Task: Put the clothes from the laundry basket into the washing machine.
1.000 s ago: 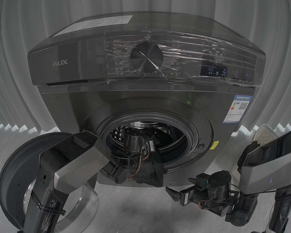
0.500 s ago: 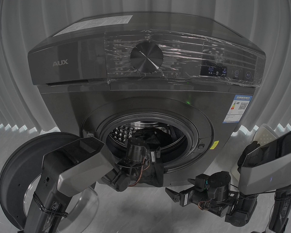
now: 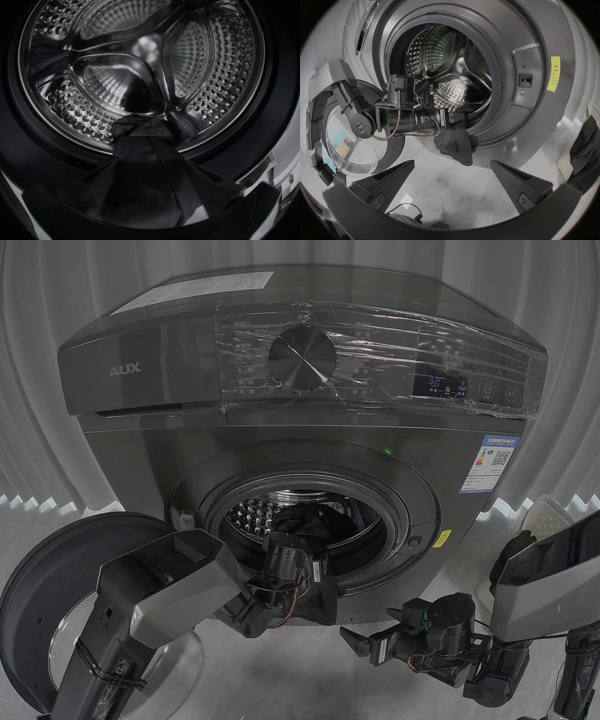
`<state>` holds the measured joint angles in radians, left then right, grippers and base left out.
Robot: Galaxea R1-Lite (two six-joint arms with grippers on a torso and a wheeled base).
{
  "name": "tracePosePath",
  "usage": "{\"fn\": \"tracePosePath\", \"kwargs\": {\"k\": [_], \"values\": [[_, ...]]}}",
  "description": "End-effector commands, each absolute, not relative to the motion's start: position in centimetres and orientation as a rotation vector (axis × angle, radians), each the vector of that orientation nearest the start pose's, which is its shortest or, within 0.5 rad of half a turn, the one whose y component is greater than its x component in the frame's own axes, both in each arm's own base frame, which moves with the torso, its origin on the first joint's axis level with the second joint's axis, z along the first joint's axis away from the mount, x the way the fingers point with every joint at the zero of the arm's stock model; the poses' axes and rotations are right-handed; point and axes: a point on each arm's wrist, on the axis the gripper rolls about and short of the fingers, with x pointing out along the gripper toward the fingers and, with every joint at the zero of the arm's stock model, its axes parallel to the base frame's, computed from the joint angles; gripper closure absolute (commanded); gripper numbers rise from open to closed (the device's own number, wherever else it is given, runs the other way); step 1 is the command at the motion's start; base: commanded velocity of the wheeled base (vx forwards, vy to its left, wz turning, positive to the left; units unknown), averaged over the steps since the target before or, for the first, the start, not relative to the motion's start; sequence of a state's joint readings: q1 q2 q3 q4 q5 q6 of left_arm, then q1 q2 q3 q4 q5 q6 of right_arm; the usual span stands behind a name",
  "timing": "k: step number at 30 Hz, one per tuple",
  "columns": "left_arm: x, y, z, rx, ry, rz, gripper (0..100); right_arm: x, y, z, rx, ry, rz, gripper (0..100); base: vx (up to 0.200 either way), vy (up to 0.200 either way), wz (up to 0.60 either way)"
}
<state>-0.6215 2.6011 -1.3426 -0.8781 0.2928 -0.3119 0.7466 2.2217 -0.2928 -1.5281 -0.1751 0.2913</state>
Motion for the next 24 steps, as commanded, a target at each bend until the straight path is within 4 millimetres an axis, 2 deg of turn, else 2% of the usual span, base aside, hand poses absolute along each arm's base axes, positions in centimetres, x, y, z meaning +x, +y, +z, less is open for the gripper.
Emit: {"fn": "tracePosePath", "kwargs": {"k": [1,10,13,16,17,18,21,24], "values": [[39.6,-27.5,-3.5,-0.139,0.393,-0.267,100,21.2,19.1,0.9,0.100,0.441,0.505,0,0.000,0.000,0.00],[39.9,-27.5,-3.3,-0.158,0.382,-0.264,100,21.1,19.1,1.0,0.101,0.439,0.507,0,0.000,0.000,0.00],[40.3,-27.4,-2.5,-0.176,0.352,-0.264,100,21.1,19.1,0.9,0.102,0.440,0.507,0,0.000,0.000,0.00],[41.7,-26.9,0.8,-0.227,0.255,-0.256,100,21.2,19.2,1.0,0.102,0.436,0.508,0,0.000,0.000,0.00],[41.7,-26.8,1.2,-0.231,0.246,-0.256,100,21.2,19.2,1.0,0.102,0.436,0.509,0,0.000,0.000,0.00],[42.1,-26.6,2.7,-0.248,0.211,-0.254,100,21.1,19.2,1.0,0.102,0.436,0.511,0,0.000,0.000,0.00],[42.6,-26.4,3.9,-0.263,0.178,-0.251,100,21.0,19.3,1.0,0.101,0.436,0.515,0,0.000,0.000,0.00],[42.9,-26.4,4.2,-0.268,0.157,-0.233,100,21.1,19.3,1.0,0.101,0.435,0.514,0,0.000,0.000,0.00]]}}
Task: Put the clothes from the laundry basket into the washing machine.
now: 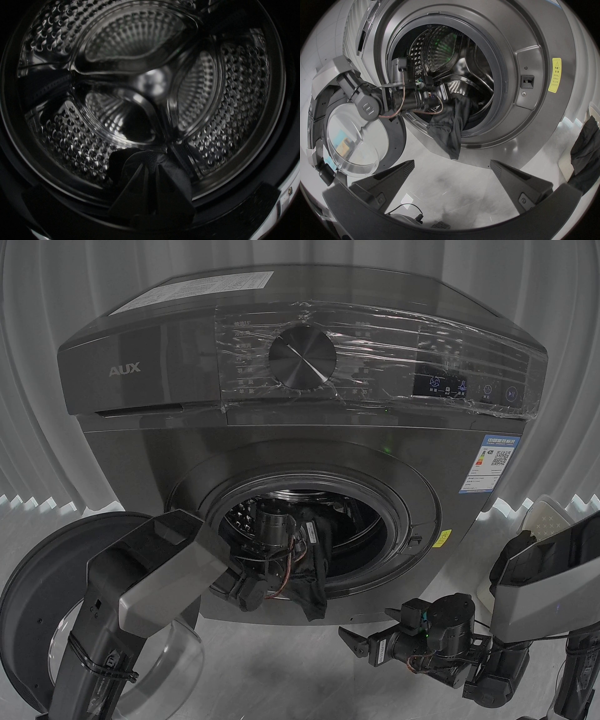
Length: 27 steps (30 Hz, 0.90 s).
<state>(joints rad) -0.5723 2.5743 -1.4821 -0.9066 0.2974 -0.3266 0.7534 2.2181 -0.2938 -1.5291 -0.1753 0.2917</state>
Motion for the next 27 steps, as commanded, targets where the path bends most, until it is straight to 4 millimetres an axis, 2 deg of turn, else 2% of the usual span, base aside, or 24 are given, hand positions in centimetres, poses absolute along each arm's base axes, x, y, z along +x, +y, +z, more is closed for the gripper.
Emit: {"fn": "tracePosePath", "kwargs": {"k": [1,11,12,18,21,23,24,27], "values": [[43.2,-26.3,4.3,-0.272,0.147,-0.225,100,21.1,19.3,1.0,0.102,0.435,0.516,0,0.000,0.000,0.00],[44.3,-26.4,3.6,-0.282,0.114,-0.200,100,21.0,19.3,1.0,0.102,0.438,0.515,0,0.000,0.000,0.00],[44.3,-26.4,3.6,-0.283,0.113,-0.200,0,21.0,19.3,1.0,0.101,0.438,0.516,0,0.000,0.000,0.00],[43.7,-26.5,4.0,-0.288,0.116,-0.207,0,20.9,19.3,1.0,0.101,0.440,0.516,0,0.000,0.000,0.00],[41.2,-26.5,4.4,-0.246,0.199,-0.227,0,20.8,19.3,1.0,0.098,0.443,0.520,0,0.000,0.000,0.00],[40.4,-26.6,4.0,-0.226,0.240,-0.238,0,20.8,19.4,1.0,0.098,0.443,0.521,0,0.000,0.000,0.00],[39.4,-26.6,3.0,-0.188,0.313,-0.245,0,20.8,19.4,1.0,0.098,0.441,0.522,0,0.000,0.000,0.00],[38.8,-26.4,1.4,-0.152,0.394,-0.259,0,20.8,19.4,1.0,0.099,0.440,0.523,0,0.000,0.000,0.00]]}}
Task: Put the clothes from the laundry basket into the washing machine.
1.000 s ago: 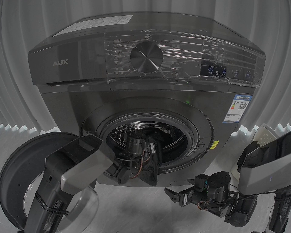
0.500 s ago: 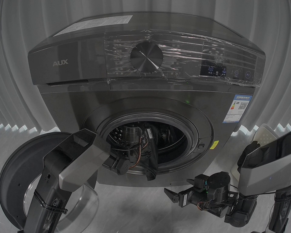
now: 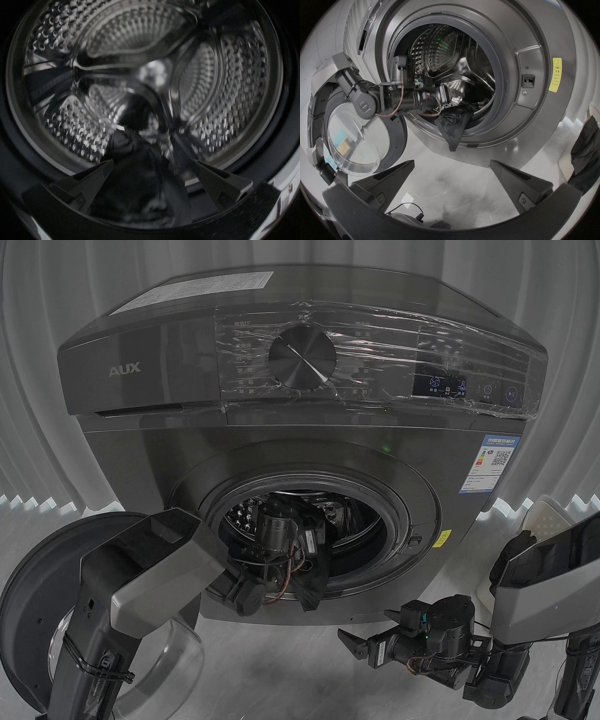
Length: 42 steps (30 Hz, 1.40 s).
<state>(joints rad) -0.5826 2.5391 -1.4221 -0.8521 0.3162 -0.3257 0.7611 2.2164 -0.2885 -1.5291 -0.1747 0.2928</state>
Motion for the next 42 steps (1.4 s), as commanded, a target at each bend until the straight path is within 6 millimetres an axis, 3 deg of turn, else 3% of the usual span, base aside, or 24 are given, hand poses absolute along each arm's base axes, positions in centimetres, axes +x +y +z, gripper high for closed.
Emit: {"fn": "tracePosePath", "kwargs": {"k": [1,6,11,12,22,29,42], "values": [[38.7,-26.4,1.0,-0.147,0.404,-0.260,0,20.8,19.4,1.0,0.098,0.441,0.523,0,0.000,0.000,0.00],[38.9,-26.6,-1.5,-0.126,0.445,-0.252,0,20.7,19.4,1.0,0.097,0.443,0.523,0,0.000,0.000,0.00],[39.1,-26.6,-2.5,-0.118,0.462,-0.247,0,20.8,19.4,1.0,0.099,0.440,0.523,0,0.000,0.000,0.00],[39.1,-26.6,-2.5,-0.118,0.462,-0.247,100,20.8,19.4,1.0,0.099,0.440,0.523,0,0.000,0.000,0.00],[39.8,-27.0,-2.5,-0.131,0.431,-0.253,100,20.8,19.5,1.0,0.100,0.437,0.524,0,0.000,0.000,0.00],[43.1,-27.2,2.2,-0.239,0.199,-0.215,100,20.8,19.5,1.1,0.101,0.436,0.524,0,0.000,0.000,0.00],[46.2,-27.2,1.8,-0.260,0.061,-0.167,100,20.8,19.5,1.0,0.101,0.436,0.526,0,0.000,0.000,0.00]]}}
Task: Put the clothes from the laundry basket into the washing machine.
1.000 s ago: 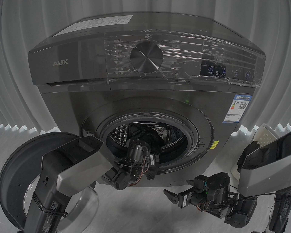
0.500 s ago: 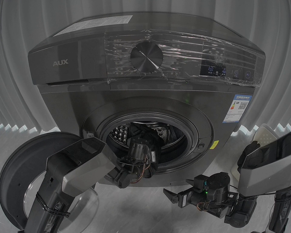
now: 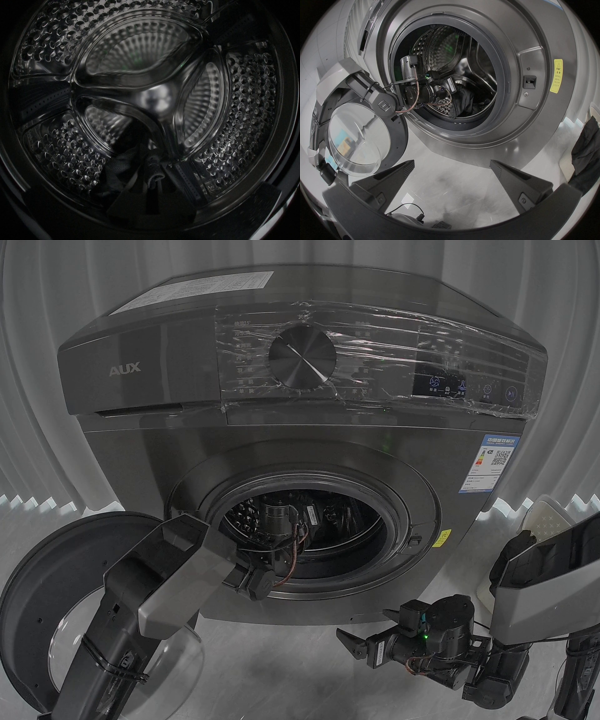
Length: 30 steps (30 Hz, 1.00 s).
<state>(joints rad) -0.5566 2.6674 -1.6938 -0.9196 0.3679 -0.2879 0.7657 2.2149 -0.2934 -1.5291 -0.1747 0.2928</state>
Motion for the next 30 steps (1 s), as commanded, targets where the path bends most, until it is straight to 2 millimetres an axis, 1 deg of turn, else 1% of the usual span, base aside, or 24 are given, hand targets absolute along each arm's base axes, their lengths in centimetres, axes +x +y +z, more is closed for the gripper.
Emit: {"fn": "tracePosePath", "kwargs": {"k": [1,6,9,10,20,24,27,28,29,30], "values": [[46.3,-27.2,1.8,-0.263,0.054,-0.165,100,20.8,19.5,1.0,0.101,0.436,0.526,0,0.000,0.000,0.00],[47.1,-26.8,1.9,-0.277,0.020,-0.143,100,20.7,19.6,1.0,0.099,0.438,0.532,0,0.000,0.000,0.00],[47.1,-26.8,1.9,-0.278,0.015,-0.139,100,20.7,19.7,1.0,0.099,0.437,0.532,0,0.000,0.000,0.00],[47.2,-26.7,1.9,-0.278,0.015,-0.138,0,20.7,19.7,1.0,0.099,0.438,0.533,0,0.000,0.000,0.00],[46.7,-26.7,1.9,-0.271,0.032,-0.140,0,20.6,19.6,1.0,0.096,0.442,0.531,0,0.000,0.000,0.00],[45.6,-26.6,2.6,-0.259,0.056,-0.146,0,20.6,19.6,1.0,0.095,0.443,0.532,0,0.000,0.000,0.00],[43.9,-26.8,3.1,-0.245,0.093,-0.161,0,20.5,19.5,1.0,0.094,0.446,0.530,0,0.000,0.000,0.00],[41.8,-26.9,3.7,-0.229,0.135,-0.181,0,20.5,19.4,0.9,0.095,0.448,0.528,0,0.000,0.000,0.00],[40.9,-26.9,3.7,-0.216,0.158,-0.190,0,20.5,19.4,1.0,0.096,0.446,0.528,0,0.000,0.000,0.00],[39.3,-27.1,3.8,-0.200,0.187,-0.210,0,20.4,19.3,1.0,0.095,0.449,0.528,0,0.000,0.000,0.00]]}}
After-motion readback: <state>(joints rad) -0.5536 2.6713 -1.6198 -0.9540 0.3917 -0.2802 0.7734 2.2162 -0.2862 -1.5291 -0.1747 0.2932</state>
